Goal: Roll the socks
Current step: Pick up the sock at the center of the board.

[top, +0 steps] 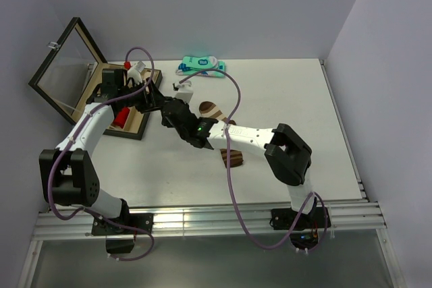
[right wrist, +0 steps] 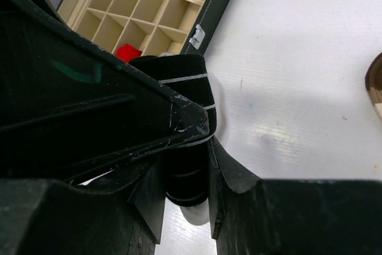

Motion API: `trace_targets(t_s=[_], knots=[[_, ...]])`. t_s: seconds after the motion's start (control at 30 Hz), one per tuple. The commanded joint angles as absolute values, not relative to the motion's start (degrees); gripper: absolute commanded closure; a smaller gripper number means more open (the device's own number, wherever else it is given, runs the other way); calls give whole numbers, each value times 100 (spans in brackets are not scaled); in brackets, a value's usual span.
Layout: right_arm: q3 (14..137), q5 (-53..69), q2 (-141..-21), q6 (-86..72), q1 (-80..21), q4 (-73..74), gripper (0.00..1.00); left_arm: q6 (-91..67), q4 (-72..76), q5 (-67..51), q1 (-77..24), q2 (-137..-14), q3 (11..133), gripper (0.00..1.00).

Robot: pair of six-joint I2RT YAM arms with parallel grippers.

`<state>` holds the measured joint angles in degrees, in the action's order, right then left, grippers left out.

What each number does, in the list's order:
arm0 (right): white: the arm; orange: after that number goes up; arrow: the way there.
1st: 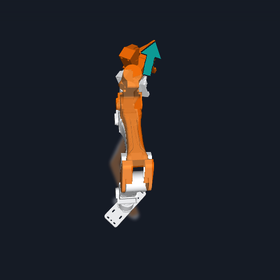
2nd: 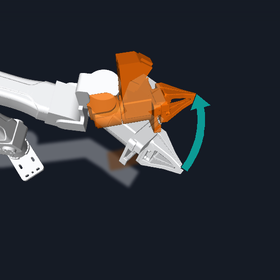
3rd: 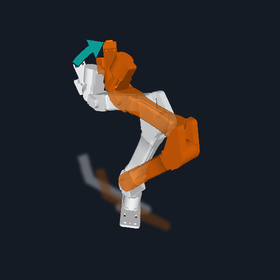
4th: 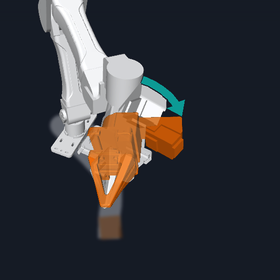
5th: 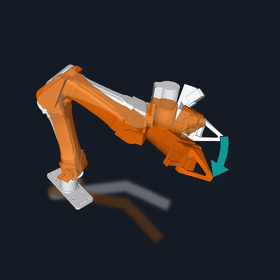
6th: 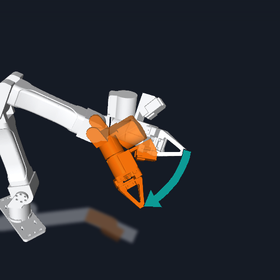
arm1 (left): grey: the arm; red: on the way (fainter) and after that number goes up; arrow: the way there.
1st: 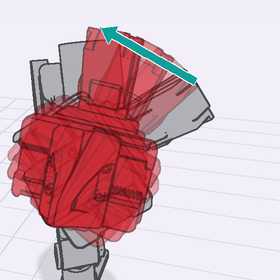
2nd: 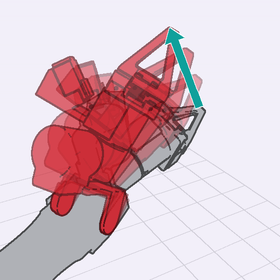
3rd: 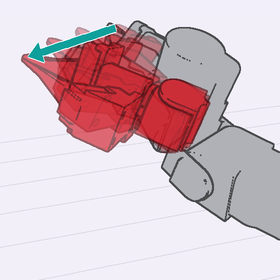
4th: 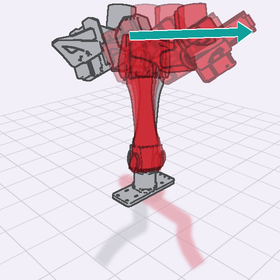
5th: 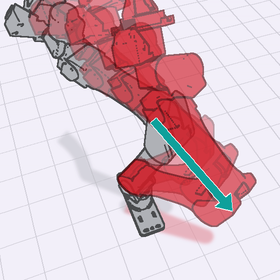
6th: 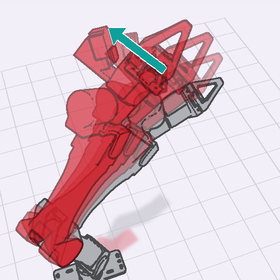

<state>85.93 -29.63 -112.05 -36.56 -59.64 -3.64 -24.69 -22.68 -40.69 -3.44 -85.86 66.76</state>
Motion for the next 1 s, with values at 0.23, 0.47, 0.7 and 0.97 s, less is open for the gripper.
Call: trace_targets(t_s=[0.23, 0.47, 0.7, 0.97], knots=[[8613, -2699, -10969, -3841, -5977, -984, 100, -2391, -2110, -4122, -343, -8517, 6627, 52], [8595, -2444, -10925, -3779, -5941, -941, 100, -2294, -2145, -4061, -343, -8490, 6653, 86], [8350, -2461, -10758, -3814, -5950, -905, 90, -2110, -2241, -3990, -343, -8473, 6724, 100], [7735, -2593, -10100, -3867, -5941, -782, 39, -1495, -2636, -4087, -343, -8525, 7022, 100]])
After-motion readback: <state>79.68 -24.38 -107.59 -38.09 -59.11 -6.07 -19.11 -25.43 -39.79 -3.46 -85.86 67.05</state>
